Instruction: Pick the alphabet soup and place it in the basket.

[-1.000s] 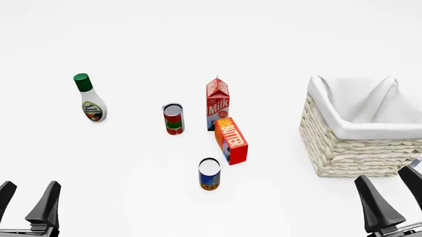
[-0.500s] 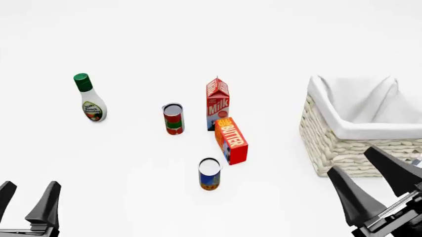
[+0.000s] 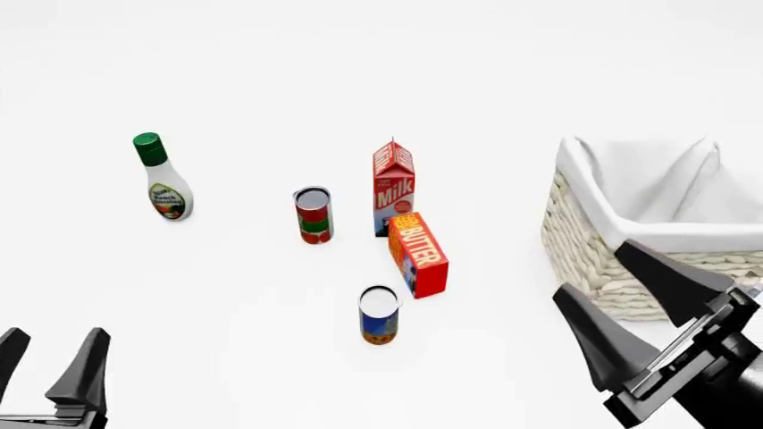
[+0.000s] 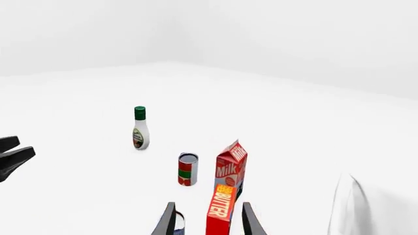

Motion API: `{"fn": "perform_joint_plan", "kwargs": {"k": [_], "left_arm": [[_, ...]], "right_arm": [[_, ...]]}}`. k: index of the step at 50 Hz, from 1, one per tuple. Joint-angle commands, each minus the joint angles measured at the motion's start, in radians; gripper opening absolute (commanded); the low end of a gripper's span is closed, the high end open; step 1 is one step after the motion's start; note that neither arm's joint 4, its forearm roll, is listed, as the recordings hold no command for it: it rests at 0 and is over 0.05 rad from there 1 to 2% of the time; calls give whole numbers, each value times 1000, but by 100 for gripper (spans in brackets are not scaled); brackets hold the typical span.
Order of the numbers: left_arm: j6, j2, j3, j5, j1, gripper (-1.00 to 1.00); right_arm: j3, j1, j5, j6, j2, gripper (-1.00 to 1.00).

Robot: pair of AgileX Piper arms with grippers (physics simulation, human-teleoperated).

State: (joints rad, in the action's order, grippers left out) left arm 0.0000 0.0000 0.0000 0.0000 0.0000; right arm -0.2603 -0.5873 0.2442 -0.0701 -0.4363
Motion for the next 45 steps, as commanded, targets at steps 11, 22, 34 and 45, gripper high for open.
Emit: {"fn": "perform_joint_plan", "kwargs": {"k": [11, 22, 34, 45], "left_arm": [[0, 0, 0, 0, 0, 100], [0, 0, 0, 0, 0, 100], [0, 0, 0, 0, 0, 100], [0, 0, 0, 0, 0, 100]], "right_arm": [[-54, -82, 114, -19, -167, 100], [-71, -113, 165, -25, -242, 100], [-84, -132, 206, -29, -305, 100], [-97, -159, 242, -31, -362, 100]]}}
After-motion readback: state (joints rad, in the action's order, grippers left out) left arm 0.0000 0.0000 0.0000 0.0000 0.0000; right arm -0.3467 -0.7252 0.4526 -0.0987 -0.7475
